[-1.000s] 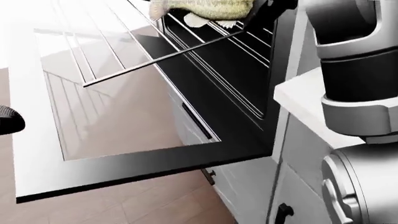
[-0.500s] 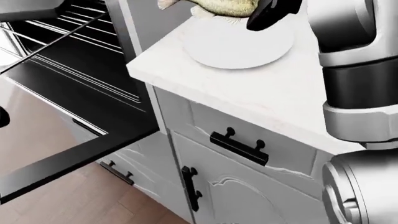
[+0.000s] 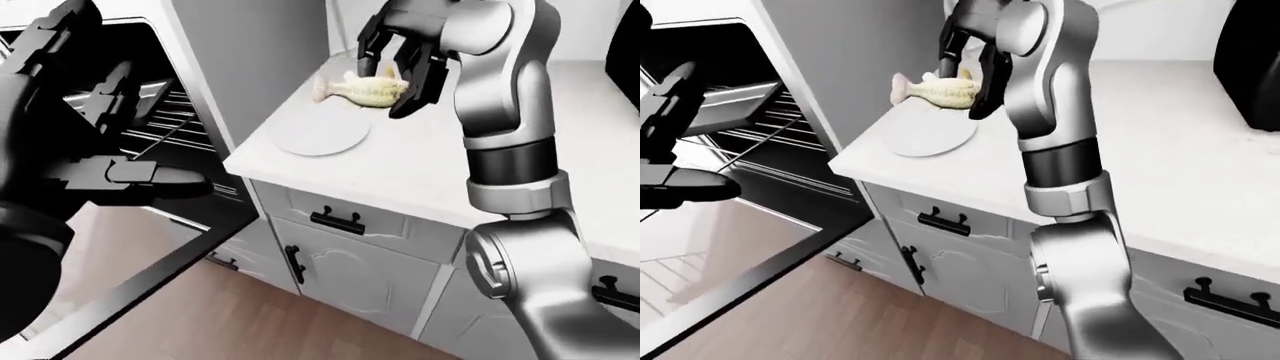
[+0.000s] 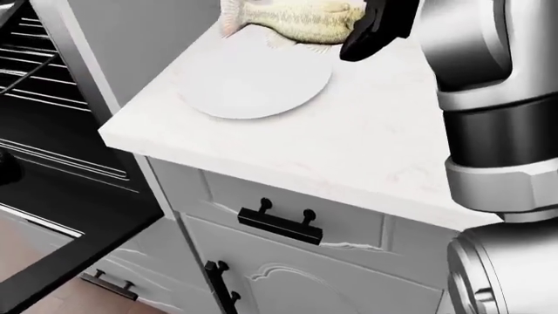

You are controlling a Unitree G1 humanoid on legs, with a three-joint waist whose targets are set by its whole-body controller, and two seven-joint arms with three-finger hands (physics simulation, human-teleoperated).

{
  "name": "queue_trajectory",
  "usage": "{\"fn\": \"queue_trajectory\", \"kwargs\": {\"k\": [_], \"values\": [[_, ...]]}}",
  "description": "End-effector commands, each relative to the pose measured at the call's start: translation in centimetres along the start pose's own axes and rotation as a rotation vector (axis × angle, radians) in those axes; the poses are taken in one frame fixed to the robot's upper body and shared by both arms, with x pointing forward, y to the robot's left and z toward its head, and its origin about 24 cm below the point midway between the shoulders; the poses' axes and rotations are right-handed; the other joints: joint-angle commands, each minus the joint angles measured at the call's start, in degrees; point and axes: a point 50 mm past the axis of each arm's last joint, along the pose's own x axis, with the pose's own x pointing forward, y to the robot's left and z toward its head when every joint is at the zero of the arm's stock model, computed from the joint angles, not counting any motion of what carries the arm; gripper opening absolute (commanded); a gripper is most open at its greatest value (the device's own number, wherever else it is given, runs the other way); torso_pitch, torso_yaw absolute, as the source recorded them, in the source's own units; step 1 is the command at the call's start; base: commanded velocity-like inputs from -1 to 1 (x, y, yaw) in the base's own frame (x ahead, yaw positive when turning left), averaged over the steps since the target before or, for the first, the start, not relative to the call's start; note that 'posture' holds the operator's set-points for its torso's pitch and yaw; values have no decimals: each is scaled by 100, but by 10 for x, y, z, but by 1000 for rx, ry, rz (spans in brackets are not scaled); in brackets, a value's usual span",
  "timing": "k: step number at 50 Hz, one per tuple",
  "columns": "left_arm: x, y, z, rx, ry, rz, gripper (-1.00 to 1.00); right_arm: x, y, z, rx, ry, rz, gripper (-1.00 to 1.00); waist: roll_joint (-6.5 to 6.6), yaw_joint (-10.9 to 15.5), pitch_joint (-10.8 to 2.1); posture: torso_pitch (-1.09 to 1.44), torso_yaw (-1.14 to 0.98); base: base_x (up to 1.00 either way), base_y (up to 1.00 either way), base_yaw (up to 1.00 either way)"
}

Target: Pick the fish from the top rack in the oven and place it on the plate on the counter.

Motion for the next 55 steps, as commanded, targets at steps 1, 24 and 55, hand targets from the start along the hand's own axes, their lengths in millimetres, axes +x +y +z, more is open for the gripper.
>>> {"fn": "queue_trajectory", "kwargs": {"k": [1, 24, 55], "values": [[0, 5, 9, 3, -50, 37, 100, -28, -38, 31, -24, -134, -221, -98, -134, 70, -208, -16, 0, 10, 58, 0], [-3, 5, 14, 4, -55, 38, 100, -25, -38, 31, 4, -144, -244, -98, 104, 237, -350, -16, 0, 4, 1, 26], [-4, 9, 19, 9, -66, 46, 100, 1, -28, -18, 71, 165, -251, -98, 312, -93, -305, -16, 0, 0, 0, 10]]}}
